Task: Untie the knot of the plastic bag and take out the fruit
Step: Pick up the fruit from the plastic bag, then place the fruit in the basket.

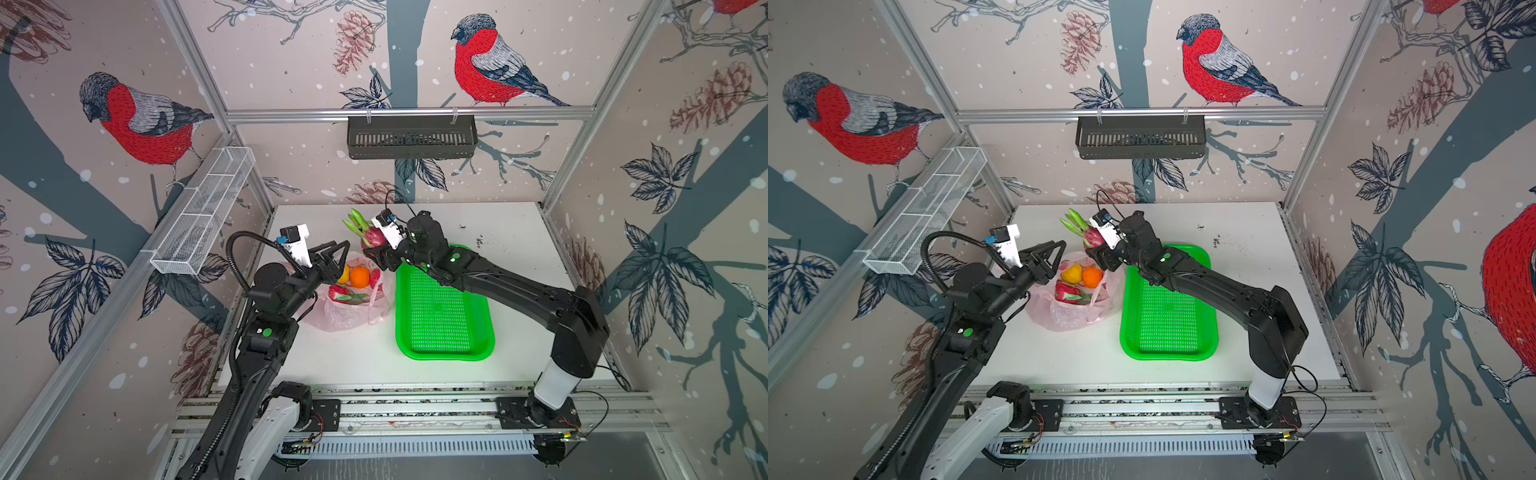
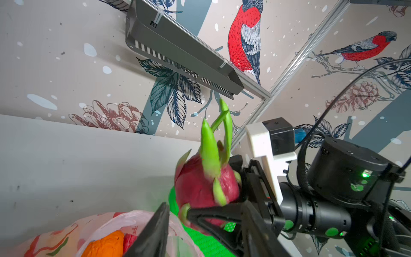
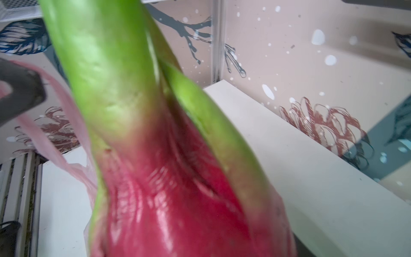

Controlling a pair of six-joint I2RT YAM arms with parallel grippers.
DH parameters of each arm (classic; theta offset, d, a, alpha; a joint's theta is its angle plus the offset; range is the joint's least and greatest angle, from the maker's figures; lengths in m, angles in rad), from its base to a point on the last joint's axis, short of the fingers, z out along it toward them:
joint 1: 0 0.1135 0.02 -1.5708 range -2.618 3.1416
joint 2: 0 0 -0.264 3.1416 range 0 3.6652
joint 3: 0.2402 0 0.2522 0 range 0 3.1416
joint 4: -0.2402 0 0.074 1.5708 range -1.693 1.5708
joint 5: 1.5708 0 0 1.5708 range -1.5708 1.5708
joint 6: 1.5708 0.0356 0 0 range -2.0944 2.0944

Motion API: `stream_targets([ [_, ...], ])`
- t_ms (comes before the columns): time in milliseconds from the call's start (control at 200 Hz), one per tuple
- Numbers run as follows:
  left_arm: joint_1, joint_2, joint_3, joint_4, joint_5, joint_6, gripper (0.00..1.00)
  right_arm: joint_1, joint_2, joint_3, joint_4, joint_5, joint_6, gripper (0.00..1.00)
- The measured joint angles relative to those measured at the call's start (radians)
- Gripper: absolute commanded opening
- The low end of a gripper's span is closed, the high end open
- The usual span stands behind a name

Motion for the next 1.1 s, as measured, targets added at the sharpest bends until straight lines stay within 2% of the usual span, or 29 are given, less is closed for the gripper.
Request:
stream_targets([
  [300, 0.006, -0.076, 0.027, -0.115, -0.076, 0.034, 0.54, -0.027, -0.158, -0.156, -0.129, 0.200, 0.204, 0.37],
  [425, 0.007, -0.092, 0.045, -0.159, -0.109, 0.052, 0.54, -0.061, -0.172, -0.246, -0.152, 0.222, 0.321, 0.37],
  [701, 0.008, -0.128, 0.089, -0.270, -0.179, 0.084, 0.55, -0.135, -0.061, -0.292, -0.167, 0.222, 0.498, 0.39],
  [1096, 0.008, -0.171, 0.093, -0.355, -0.236, 0.098, 0.55, -0.156, 0.104, -0.245, -0.172, 0.173, 0.562, 0.45],
])
